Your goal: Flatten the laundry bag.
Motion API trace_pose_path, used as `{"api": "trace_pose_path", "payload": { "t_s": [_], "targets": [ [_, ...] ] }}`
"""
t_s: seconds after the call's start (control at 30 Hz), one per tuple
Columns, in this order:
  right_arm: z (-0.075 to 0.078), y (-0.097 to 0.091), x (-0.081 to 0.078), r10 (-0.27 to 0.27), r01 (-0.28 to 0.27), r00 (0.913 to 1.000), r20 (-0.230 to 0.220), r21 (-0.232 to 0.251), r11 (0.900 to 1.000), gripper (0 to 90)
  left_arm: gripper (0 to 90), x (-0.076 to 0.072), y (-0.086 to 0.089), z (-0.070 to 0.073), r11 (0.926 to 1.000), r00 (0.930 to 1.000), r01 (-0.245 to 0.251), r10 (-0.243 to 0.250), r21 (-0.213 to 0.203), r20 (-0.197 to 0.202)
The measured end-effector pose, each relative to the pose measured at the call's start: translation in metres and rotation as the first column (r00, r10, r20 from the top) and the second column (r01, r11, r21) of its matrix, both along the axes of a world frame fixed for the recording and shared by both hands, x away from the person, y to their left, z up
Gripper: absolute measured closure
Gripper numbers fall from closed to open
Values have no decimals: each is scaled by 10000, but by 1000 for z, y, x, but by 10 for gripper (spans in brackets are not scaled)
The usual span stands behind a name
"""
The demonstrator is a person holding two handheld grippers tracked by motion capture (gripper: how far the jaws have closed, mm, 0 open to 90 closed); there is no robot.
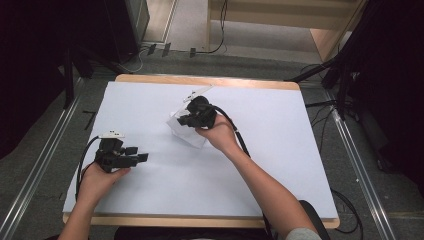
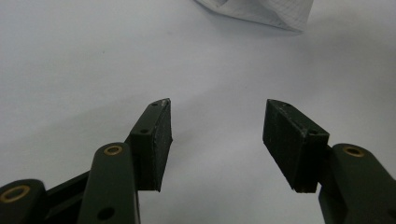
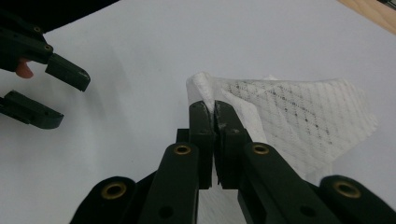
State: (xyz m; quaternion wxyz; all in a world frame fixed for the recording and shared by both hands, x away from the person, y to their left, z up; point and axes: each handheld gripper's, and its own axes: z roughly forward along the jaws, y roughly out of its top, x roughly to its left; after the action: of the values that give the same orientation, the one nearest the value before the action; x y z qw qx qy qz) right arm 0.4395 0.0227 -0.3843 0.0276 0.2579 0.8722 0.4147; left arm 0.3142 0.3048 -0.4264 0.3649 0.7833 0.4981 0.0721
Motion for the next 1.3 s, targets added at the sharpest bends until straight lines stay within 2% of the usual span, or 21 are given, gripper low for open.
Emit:
{"api": "trace_pose_path", "payload": {
  "t_s": [0.03, 0.17, 0.23, 0.27, 0.33, 0.6, 0.77, 1.03, 1.07, 1.13, 1.3],
  "targets": [
    [0, 0, 0, 0, 0, 10000, 0, 0, 10000, 889, 430, 0, 0, 0, 10000, 10000, 4, -4, -17, 16],
    [4, -23, -5, -307, 303, 9994, 130, 255, 9992, 885, 431, 0, -2, 1, 10000, 10000, 47, -47, 14, 52],
    [4, -28, -5, -346, 342, 9993, 114, 323, 9989, 884, 431, 1, -3, 1, 10000, 10000, 63, -62, -9, 31],
    [5, -38, -5, -504, 503, 9987, 12, 456, 9977, 884, 430, 3, -4, 2, 9999, 9999, 119, -119, -89, 71],
    [5, -46, -6, -613, 613, 9981, -18, 521, 9968, 883, 431, 4, -6, 2, 9999, 9998, 128, -127, -65, 152],
    [5, -68, -13, -960, 953, 9953, 150, 416, 9946, 882, 431, 10, -10, 2, 9996, 9995, 276, -275, -24, 184],
    [-1, -91, -20, -1388, 1384, 9903, 77, 424, 9895, 883, 432, 16, -16, 2, 9988, 9986, 484, -484, -7, 214],
    [-7, -111, -28, -1815, 1812, 9834, 80, 266, 9831, 883, 432, 24, -26, 2, 9968, 9965, 799, -799, 38, 236],
    [-11, -119, -30, -1984, 1983, 9801, 31, 214, 9799, 883, 432, 25, -28, 3, 9964, 9961, 846, -847, 47, 235],
    [-12, -121, -31, -2039, 2039, 9790, 12, 197, 9788, 882, 432, 27, -30, 3, 9955, 9953, 944, -946, 100, 220],
    [-24, -139, -37, -2449, 2451, 9693, -218, 97, 9694, 882, 433, 33, -39, 2, 9934, 9932, 1137, -1140, 116, 227]
  ]
}}
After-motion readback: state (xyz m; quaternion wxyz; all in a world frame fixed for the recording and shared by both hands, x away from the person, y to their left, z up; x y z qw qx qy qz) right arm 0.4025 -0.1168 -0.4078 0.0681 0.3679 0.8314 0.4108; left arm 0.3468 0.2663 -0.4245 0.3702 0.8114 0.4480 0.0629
